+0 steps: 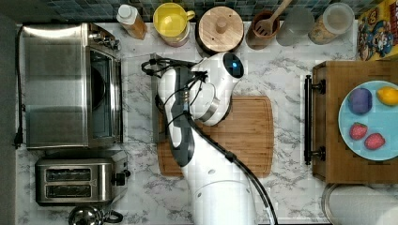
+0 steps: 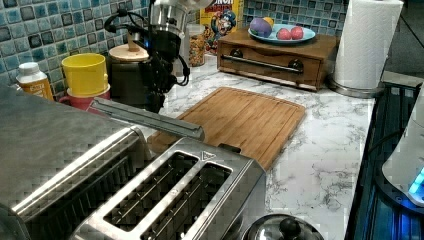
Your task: Close the oven.
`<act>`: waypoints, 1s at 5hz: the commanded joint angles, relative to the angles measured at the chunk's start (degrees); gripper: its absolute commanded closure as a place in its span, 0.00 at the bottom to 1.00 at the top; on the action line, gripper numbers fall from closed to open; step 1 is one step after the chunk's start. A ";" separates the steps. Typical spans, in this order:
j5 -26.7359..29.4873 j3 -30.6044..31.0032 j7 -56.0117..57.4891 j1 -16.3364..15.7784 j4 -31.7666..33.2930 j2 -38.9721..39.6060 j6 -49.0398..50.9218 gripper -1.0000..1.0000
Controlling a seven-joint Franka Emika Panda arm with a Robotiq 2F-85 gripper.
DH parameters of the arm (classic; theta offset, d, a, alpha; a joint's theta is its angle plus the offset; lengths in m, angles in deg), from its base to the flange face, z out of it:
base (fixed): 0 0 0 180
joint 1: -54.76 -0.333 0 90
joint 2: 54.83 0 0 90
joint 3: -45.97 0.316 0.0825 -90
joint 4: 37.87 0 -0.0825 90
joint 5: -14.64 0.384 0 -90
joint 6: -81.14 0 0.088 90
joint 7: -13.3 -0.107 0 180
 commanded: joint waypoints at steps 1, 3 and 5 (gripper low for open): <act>-13.11 9.47 -14.51 -15.40 -5.90 -11.61 -3.38 1.00; -35.20 6.44 -37.75 -19.68 -10.34 -8.28 -2.86 1.00; -56.32 2.47 -61.01 -26.22 -12.14 -10.77 -2.71 1.00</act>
